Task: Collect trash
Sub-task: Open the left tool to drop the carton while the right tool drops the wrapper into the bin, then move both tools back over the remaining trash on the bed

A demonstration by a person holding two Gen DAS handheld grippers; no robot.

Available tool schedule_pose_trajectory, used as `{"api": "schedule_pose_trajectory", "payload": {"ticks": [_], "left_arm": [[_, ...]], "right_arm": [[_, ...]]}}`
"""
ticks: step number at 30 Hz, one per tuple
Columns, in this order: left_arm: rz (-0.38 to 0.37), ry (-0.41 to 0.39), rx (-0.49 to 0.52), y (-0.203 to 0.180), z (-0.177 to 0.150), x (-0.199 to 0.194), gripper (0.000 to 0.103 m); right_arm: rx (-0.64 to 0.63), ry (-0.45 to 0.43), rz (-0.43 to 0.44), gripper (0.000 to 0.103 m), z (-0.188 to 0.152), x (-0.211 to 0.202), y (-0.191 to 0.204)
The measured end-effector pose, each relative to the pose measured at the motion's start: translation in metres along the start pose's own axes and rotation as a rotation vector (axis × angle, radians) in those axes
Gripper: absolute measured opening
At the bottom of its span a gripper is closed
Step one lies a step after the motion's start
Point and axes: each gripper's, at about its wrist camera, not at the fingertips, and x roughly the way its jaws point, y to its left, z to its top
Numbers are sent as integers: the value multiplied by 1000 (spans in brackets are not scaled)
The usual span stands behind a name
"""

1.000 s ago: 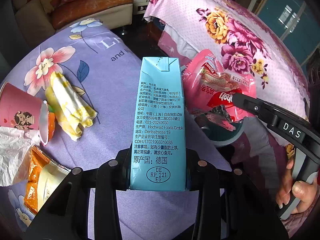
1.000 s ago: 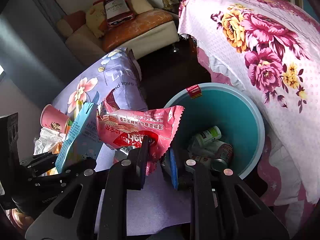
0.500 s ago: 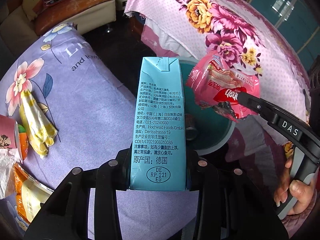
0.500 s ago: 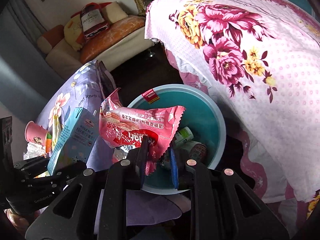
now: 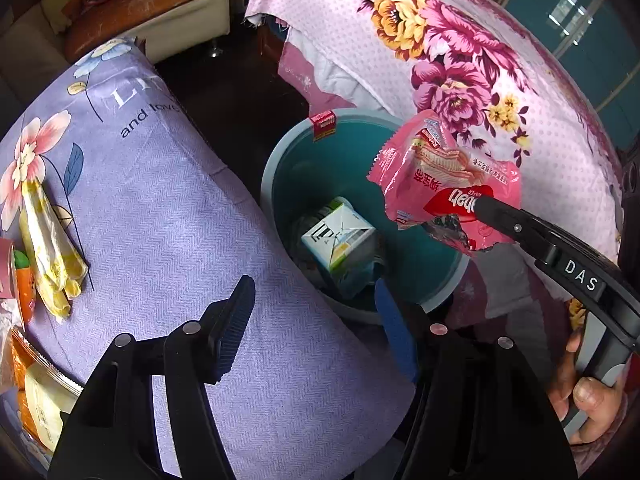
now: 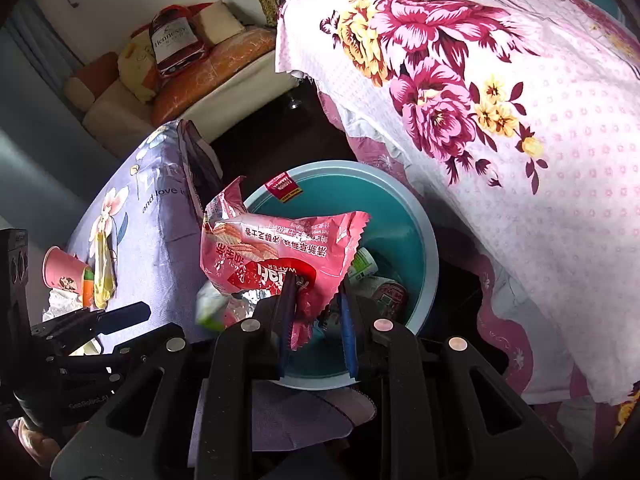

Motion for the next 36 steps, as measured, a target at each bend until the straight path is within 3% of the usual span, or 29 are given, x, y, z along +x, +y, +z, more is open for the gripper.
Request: {"api": "schedule_pose_trajectory", "payload": {"ticks": [5,14,16,17,27,36], "left_arm": [[8,-24,-17,7,-4,-6,79],[2,-21,-53,28,-18,-9,80],[-1,-22,-57,31,-20,-11,81],[-3,-24,-59,33,-22,-12,81],[-5,-67,-98,59,-48,-38,86],[11,-112,-163,98,-79,-69,87]], "right_arm": [[-7,12,-6,21,-1,4,5],[-9,49,-35,24,-4,15,11],[-10,59,-31,42,-5,15,15],[-9,59,-31,57,-5,15,17],[-49,69,-27,74,-8,7,48],[-125,100,-4,76,-20,6,99]]}}
